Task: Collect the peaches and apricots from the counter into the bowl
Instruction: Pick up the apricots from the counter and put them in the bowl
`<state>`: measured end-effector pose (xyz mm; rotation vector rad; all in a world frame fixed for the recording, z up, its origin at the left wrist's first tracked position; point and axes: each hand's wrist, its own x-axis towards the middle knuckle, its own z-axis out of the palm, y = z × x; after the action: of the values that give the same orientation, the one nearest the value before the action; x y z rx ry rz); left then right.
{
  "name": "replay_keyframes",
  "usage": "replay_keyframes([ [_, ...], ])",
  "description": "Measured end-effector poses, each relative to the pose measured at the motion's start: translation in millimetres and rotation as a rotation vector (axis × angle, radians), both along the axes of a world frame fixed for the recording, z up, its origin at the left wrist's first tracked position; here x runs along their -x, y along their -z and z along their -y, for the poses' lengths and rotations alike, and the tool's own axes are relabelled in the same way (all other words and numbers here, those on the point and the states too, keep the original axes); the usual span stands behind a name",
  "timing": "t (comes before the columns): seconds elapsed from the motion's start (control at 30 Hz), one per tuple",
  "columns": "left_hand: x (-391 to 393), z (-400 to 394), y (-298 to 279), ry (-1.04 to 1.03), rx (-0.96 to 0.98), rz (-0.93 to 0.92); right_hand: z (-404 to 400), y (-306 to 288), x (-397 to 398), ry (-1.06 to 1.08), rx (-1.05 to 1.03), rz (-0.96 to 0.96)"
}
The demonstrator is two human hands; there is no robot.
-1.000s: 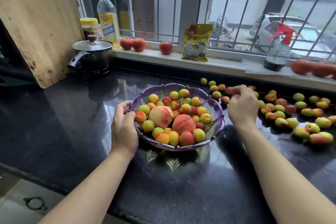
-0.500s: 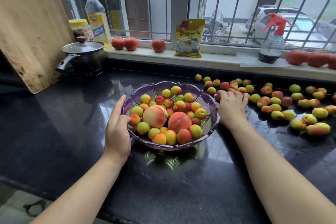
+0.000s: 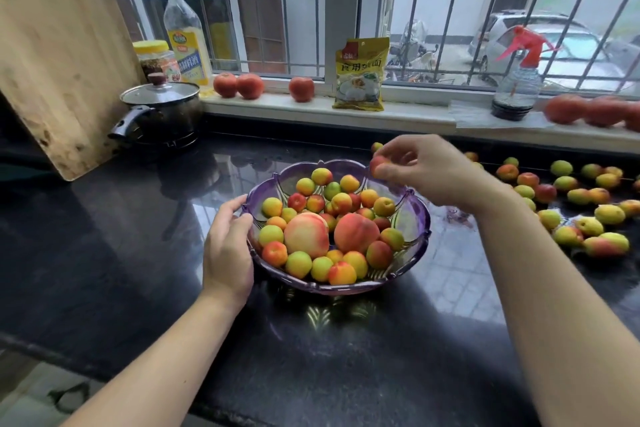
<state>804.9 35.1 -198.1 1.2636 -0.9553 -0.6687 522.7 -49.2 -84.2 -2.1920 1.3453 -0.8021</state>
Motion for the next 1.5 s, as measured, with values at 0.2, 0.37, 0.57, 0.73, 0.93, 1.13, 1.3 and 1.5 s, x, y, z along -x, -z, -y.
replay_keyframes([
  [0.2, 0.9, -2.2, -1.8, -0.023, -0.012, 0.042, -6.2, 15.4, -27.4, -0.045, 0.070, -0.365],
  [0.37, 1.3, -2.8, -1.5, -0.049, -0.013, 0.077, 13.6, 10.5, 7.4, 0.238, 0.098, 0.196],
  [0.57, 2.8, -3.1, -1.7, -0.044, -0.009, 0.087, 39.4, 81.4, 46.6, 0.778, 0.144, 0.041],
  [0.73, 3.2, -3.3, -3.0, -0.044, -0.016, 0.101, 48.1, 112.9, 48.0, 0.584, 0.056, -0.311],
  [0.93, 3.1, -4.3, -3.4, -0.049, -0.031, 0.106, 44.5, 113.0, 44.3, 0.666, 0.131, -0.346],
  [1.13, 2.9, -4.0, -2.8, -0.047, -0.037, 0.096, 41.7, 109.4, 46.7, 0.844, 0.151, -0.291],
  [1.3, 3.3, -3.5, -2.4, -0.046, -0.046, 0.089, 36.1, 88.2, 43.3, 0.791, 0.123, -0.057],
  [1.5, 1.6, -3.6, -1.3, -0.022, -0.059, 0.083, -3.3, -3.6, -10.7, 0.103, 0.070, 0.158],
])
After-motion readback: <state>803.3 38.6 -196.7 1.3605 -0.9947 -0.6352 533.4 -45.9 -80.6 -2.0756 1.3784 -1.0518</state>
